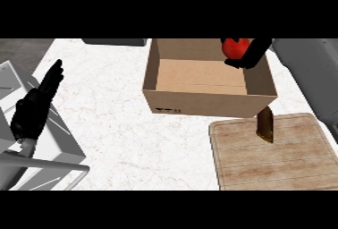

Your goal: Pick the tomato from the cutting board and place it in the cardboard box

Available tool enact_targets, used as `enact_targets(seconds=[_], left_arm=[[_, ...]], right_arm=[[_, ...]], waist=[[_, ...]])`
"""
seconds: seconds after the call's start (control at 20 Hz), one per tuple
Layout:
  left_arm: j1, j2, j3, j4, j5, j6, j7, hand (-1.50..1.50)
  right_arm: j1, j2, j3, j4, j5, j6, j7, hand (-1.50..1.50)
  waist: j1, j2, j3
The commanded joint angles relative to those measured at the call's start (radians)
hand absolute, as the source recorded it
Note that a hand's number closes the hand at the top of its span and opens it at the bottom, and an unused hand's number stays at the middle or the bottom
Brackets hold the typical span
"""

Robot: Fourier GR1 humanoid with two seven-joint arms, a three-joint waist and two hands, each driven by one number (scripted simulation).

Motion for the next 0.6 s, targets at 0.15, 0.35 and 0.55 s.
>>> enact_targets(seconds=[0.15, 0.35, 0.55], left_arm=[[0.114, -0.094, -0.047, 0.002, 0.010, 0.039, -0.023, 0.00], [0.133, -0.108, -0.054, 0.021, 0.008, 0.029, -0.073, 0.00], [0.132, -0.108, -0.061, -0.007, 0.001, 0.048, -0.040, 0.00]], right_arm=[[-0.023, 0.125, 0.078, 0.086, 0.088, -0.039, 0.018, 1.50], [-0.023, 0.230, 0.069, 0.159, 0.092, -0.095, 0.120, -1.50], [-0.020, 0.254, 0.066, 0.214, 0.106, -0.124, 0.088, -1.50]], waist=[[-0.009, 0.008, -0.029], [-0.009, 0.011, -0.030], [0.001, 0.016, -0.028]])
